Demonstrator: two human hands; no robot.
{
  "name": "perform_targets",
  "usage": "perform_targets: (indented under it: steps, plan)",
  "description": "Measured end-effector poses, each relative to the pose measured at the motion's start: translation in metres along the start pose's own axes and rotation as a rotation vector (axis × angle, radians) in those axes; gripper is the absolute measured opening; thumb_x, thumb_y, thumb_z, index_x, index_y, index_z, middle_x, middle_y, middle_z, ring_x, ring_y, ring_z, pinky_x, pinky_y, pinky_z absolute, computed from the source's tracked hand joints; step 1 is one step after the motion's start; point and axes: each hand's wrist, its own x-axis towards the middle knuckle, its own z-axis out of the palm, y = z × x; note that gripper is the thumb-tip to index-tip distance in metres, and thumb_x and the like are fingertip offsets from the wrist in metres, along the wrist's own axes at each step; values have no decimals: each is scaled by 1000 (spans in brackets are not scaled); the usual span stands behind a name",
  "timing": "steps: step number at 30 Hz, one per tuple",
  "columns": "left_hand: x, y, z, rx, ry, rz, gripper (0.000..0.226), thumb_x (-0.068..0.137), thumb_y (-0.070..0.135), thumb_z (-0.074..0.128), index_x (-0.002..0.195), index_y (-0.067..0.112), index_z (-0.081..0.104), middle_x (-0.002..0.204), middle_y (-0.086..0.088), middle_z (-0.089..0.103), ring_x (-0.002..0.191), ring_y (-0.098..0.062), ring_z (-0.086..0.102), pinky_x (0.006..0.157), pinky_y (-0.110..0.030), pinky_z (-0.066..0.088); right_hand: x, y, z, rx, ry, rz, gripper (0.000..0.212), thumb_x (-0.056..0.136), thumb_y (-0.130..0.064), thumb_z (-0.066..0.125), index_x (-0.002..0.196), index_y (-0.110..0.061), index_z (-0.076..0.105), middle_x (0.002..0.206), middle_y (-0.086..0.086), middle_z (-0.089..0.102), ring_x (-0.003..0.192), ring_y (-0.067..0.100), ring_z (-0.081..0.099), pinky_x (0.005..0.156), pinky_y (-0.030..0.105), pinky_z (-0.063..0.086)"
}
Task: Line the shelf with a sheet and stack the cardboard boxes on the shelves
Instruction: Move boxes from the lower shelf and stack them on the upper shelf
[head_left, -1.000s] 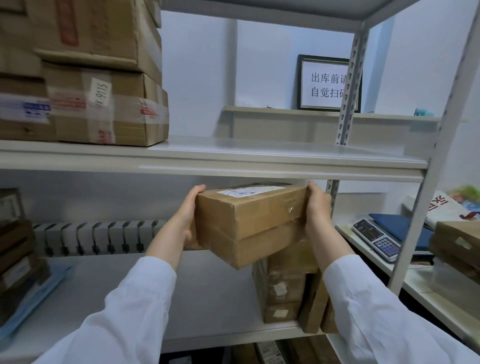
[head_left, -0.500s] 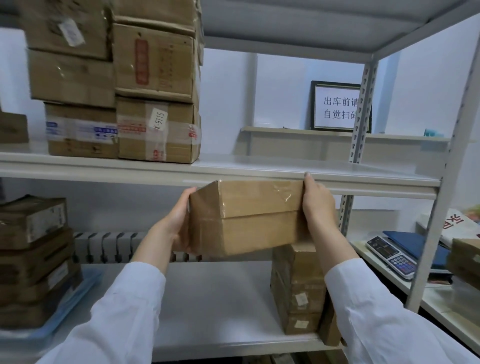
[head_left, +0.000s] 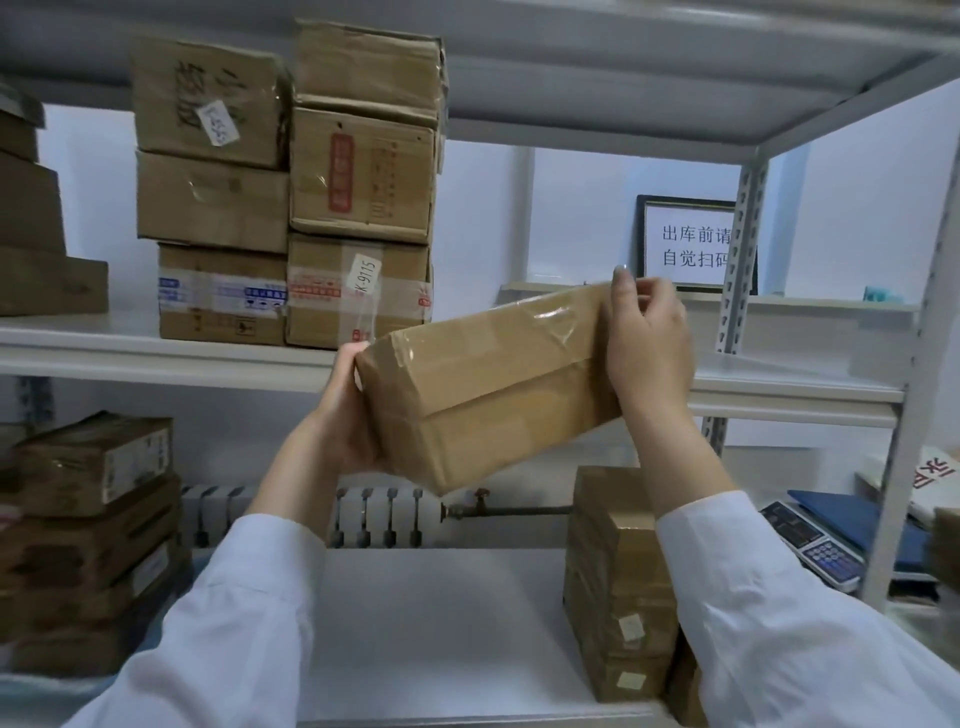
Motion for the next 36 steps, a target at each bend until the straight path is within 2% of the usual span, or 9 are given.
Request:
perform_targets:
  steps: [6, 10, 14, 16, 19, 22, 24, 31, 36]
  plan:
    - [3, 17, 19, -103, 49, 186, 67, 85, 66, 16, 92, 23, 67, 91, -9, 71, 95, -30, 60, 86, -45, 43, -12, 3, 17, 122, -57, -128, 45, 94, -45, 48, 132, -22, 45, 141, 2, 40, 132, 21, 32, 105, 32, 23]
    - [9, 25, 37, -150, 104, 218, 77, 81, 78, 14, 110, 26, 63, 106, -7, 69, 94, -25, 63, 71, -37, 51, -16, 7, 27, 394, -397, -98, 80, 71, -68, 47, 140, -27, 40, 146, -4, 38, 136, 15, 33, 113, 34, 26]
    - [12, 28, 53, -74, 215, 307, 74, 79, 82, 18, 107, 28, 59, 105, -2, 67, 94, -23, 63, 84, -44, 53, -10, 21, 37, 551, -650, -35, 98, 69, -52, 66, 151, -25, 18, 155, -5, 26, 141, 10, 28, 116, 35, 28]
    - [15, 30, 53, 15, 266, 335, 89, 71, 88, 20, 126, 25, 51, 121, -3, 61, 107, -24, 59, 88, -46, 53, -4, 29, 42, 583, -682, -6, 101, 69, -45, 71, 152, -22, 18, 153, -3, 33, 139, 11, 35, 115, 37, 31]
    - [15, 30, 53, 153, 283, 346, 109, 54, 94, 37, 132, 18, 50, 130, -4, 57, 116, -25, 56, 94, -45, 50, 5, 36, 48, 588, -658, 23, 78, 79, -45, 66, 146, -22, 35, 140, -6, 52, 129, 10, 49, 110, 33, 38]
    - [22, 24, 51, 276, 255, 418, 45, 78, 46, 70, 104, 10, 64, 109, -7, 67, 108, -24, 62, 95, -37, 49, 7, 39, 53, 539, -495, 16, 29, 94, -26, 56, 121, -17, 62, 106, -9, 69, 103, 11, 63, 89, 22, 49]
    - [30, 20, 48, 316, 243, 459, 24, 79, 14, 73, 99, 5, 65, 105, -11, 68, 105, -25, 63, 97, -36, 49, 9, 44, 58, 499, -421, 36, 19, 95, -23, 54, 108, -17, 66, 93, -10, 69, 93, 11, 64, 80, 20, 49]
    - [53, 9, 41, 470, 435, 533, 47, 67, 28, 83, 107, 6, 69, 99, -9, 72, 95, -25, 67, 86, -37, 52, 19, 58, 76, 461, -512, 55, 30, 97, -10, 46, 124, -14, 57, 114, -2, 65, 106, 13, 60, 92, 26, 46]
    - [65, 9, 43, 483, 548, 590, 42, 70, 26, 81, 106, 6, 71, 102, -9, 72, 98, -24, 66, 91, -43, 53, 26, 65, 87, 282, -359, 113, 40, 88, -35, 60, 124, -16, 59, 119, 0, 65, 111, 19, 59, 99, 45, 46]
